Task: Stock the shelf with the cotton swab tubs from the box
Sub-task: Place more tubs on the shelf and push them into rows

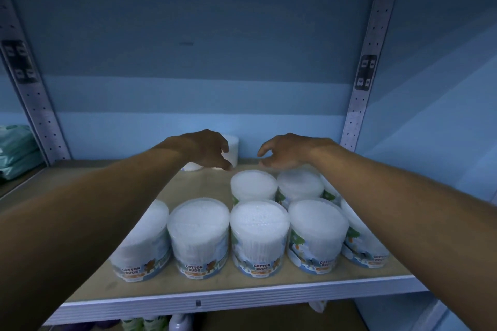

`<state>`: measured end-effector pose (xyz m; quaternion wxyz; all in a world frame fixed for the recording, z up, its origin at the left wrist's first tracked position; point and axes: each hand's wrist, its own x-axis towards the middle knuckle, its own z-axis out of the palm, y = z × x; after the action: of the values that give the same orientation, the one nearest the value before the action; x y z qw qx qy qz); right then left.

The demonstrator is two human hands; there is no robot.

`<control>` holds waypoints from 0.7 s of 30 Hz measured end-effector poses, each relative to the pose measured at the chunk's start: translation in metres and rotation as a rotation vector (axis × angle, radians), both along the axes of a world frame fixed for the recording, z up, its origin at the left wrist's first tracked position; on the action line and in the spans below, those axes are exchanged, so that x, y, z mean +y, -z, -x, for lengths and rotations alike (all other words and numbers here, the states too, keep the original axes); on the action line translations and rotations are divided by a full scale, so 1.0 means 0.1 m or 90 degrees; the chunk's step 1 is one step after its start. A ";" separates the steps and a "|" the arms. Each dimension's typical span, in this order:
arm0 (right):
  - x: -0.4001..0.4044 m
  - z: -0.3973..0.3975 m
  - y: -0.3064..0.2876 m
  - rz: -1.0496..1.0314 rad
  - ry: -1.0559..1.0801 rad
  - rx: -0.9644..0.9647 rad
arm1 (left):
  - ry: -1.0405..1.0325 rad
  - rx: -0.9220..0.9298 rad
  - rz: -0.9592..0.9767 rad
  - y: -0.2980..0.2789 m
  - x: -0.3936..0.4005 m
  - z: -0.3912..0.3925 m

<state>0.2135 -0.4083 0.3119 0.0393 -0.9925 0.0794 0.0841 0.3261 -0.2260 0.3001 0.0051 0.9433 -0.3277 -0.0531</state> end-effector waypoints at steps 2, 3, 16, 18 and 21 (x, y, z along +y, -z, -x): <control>0.04 -0.16 0.05 -0.007 -0.006 -0.014 | -0.024 -0.013 0.027 0.03 0.09 -0.13; 0.07 -0.24 0.08 -0.009 -0.014 -0.023 | -0.034 -0.022 0.041 0.04 0.13 -0.19; 0.43 -1.17 0.29 -0.019 -0.031 -0.072 | -0.099 -0.064 0.028 0.15 0.28 -0.86; 0.46 -1.26 0.28 -0.023 -0.026 -0.067 | -0.109 -0.060 0.022 0.18 0.27 -0.95; 0.52 -1.41 0.28 -0.021 -0.013 -0.059 | -0.124 -0.050 0.013 0.24 0.24 -1.06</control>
<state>0.3550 -0.3560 0.2839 0.0585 -0.9953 0.0658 0.0395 0.4317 -0.2016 0.2756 0.0073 0.9718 -0.2353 -0.0116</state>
